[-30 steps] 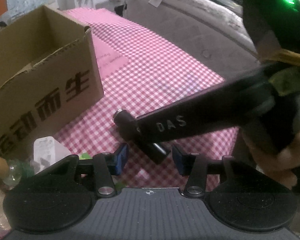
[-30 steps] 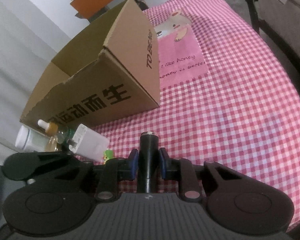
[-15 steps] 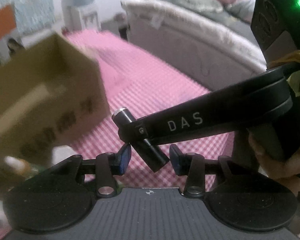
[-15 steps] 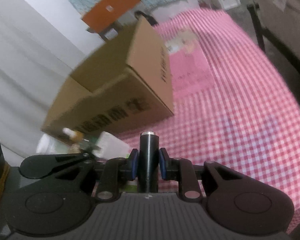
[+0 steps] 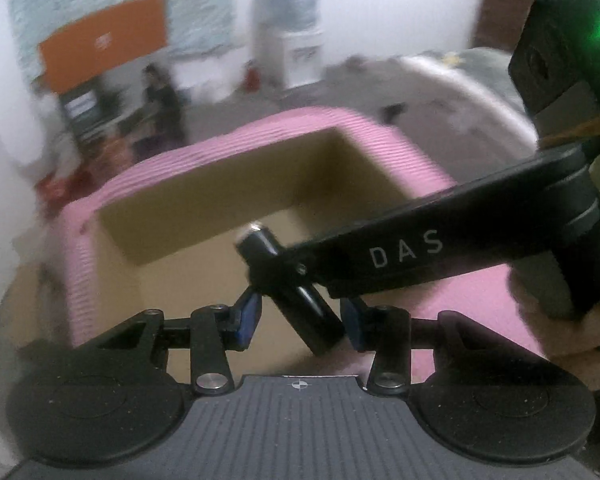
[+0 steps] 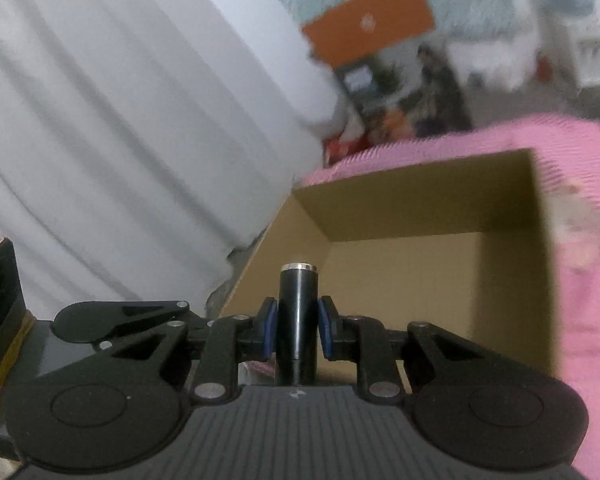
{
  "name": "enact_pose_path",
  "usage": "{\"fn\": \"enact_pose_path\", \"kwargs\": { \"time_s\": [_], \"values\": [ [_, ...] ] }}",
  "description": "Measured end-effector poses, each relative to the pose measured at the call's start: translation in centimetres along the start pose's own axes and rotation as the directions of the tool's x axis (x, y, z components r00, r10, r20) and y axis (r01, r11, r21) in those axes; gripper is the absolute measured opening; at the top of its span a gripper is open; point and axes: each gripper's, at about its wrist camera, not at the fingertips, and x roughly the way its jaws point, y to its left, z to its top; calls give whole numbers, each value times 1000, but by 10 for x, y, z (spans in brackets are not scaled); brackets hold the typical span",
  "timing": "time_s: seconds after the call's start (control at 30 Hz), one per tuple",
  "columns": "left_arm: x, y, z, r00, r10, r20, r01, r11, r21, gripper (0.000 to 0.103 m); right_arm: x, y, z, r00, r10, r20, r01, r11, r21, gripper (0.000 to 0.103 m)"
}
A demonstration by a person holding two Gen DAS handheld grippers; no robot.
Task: Organize rigid objects
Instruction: 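Carry the black cylinder into the cardboard box and open the right gripper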
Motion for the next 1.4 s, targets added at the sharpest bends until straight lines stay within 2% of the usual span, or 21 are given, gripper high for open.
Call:
{"fn": "enact_pose_path", "kwargs": {
  "time_s": [0.13,0.23,0.33,0.47,0.63,0.77,0.8,0.9,1.03,1.13,1.23,1.4],
  "values": [
    [40,36,17,995,46,-85,-50,998,-41,43,69,-18,36,989,-15,-144,26,997,70,23],
    [61,56,20,988,83,-130,-89,995,-39,43,107,-35,45,976,-43,-214,66,993,102,23],
    [76,62,22,981,113,-158,-119,993,-25,43,133,-42,53,965,-68,-252,100,988,116,23],
    [77,68,20,978,126,-169,-131,991,-20,45,164,-56,57,952,-72,-296,123,980,157,24],
    [79,73,17,976,131,-172,-138,990,-30,46,183,-61,63,950,-19,-313,87,975,205,27],
    [61,72,15,984,122,-126,-128,991,-40,48,165,-57,68,963,-24,-268,76,980,185,37],
    [54,71,14,987,119,-108,-124,991,-43,50,159,-55,69,967,-23,-254,71,981,180,37],
    [28,64,11,993,110,-47,-112,992,-50,54,121,-50,67,981,-9,-195,42,985,165,37],
    [-14,50,0,997,69,37,-66,996,-56,60,46,-37,49,996,18,-86,-6,992,129,37],
    [-39,35,-16,996,39,76,-35,998,-52,62,-10,-32,26,999,41,-13,-40,993,113,37],
    [-48,22,-34,997,-9,79,13,998,-55,62,-58,-33,-10,998,52,35,-56,992,113,37],
    [-42,-13,-72,994,-96,52,98,995,-36,62,-78,-45,-71,998,57,27,-61,983,172,37]
  ]
}}
